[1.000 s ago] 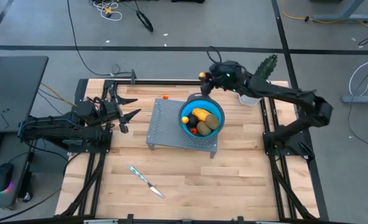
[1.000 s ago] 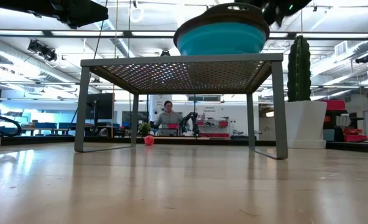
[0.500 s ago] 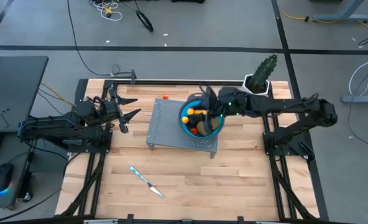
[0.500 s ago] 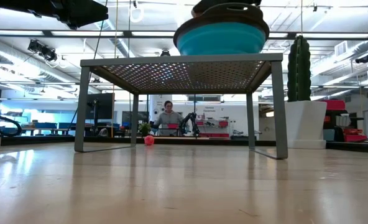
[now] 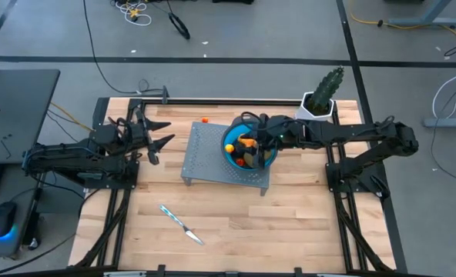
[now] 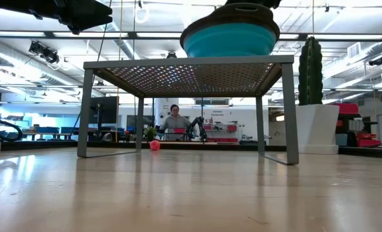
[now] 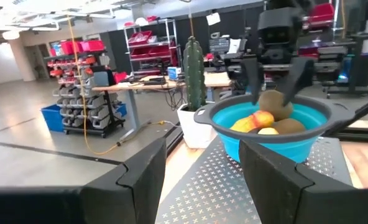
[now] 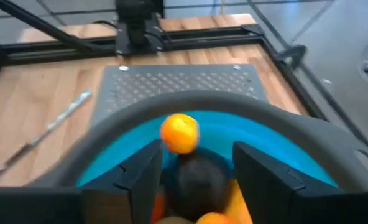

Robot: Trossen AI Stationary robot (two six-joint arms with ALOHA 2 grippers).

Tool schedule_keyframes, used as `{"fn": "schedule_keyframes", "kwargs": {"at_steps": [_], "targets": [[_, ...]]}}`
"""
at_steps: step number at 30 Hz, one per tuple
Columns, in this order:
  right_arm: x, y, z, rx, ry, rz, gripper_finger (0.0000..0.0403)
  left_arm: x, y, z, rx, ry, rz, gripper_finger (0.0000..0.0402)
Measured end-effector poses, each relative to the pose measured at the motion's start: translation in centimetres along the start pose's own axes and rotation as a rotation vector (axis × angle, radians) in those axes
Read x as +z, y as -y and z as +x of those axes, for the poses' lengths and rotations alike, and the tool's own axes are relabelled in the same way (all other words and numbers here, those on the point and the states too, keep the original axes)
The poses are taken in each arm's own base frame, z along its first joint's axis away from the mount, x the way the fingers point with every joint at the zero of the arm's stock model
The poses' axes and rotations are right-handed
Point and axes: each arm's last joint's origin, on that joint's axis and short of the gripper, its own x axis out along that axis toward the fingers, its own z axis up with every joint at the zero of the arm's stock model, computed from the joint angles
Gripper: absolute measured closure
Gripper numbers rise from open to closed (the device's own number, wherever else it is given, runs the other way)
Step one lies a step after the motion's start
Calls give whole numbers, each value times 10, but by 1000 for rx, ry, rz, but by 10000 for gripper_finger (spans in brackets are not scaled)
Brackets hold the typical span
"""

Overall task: Pick & Place Fruit
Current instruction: Put the orange pear into the blue strainer bowl on the shelf

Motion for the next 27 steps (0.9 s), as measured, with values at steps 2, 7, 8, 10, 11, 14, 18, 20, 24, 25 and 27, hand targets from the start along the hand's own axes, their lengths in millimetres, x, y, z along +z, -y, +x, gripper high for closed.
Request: {"fn": "schedule_keyframes", "kwargs": {"at_steps": [2, 7, 8, 10, 11, 14, 18, 20, 24, 25, 27], "targets": [[2, -3, 0, 36, 16, -1, 182, 0, -1, 0, 19, -2, -10, 191], [6, -13, -1, 123, 66, -3, 166, -1, -1, 2, 73, -16, -11, 191], [7, -16, -2, 140, 78, 4, 165, -2, -1, 4, 82, -22, -9, 191], [10, -21, -2, 160, 106, -3, 165, -3, -2, 7, 95, -33, -5, 191], [10, -24, 0, 168, 121, -12, 165, -3, -2, 10, 103, -32, -5, 191], [7, -35, 10, 192, 117, -42, 165, -4, -4, 20, 124, -25, -4, 191], [3, -49, 24, 220, 118, -87, 165, -8, -7, 36, 103, -27, 5, 191], [2, -55, 28, 232, 124, -101, 165, -10, -8, 44, 49, -21, 7, 191], [4, -65, 25, 257, 169, -135, 165, -8, -10, 55, -161, 75, 49, 191], [5, -67, 23, 258, 180, -151, 165, -4, -10, 56, -193, 123, 80, 191], [8, -70, 21, 242, 223, -194, 165, 1, -13, 56, -189, 182, 123, 191]]}}
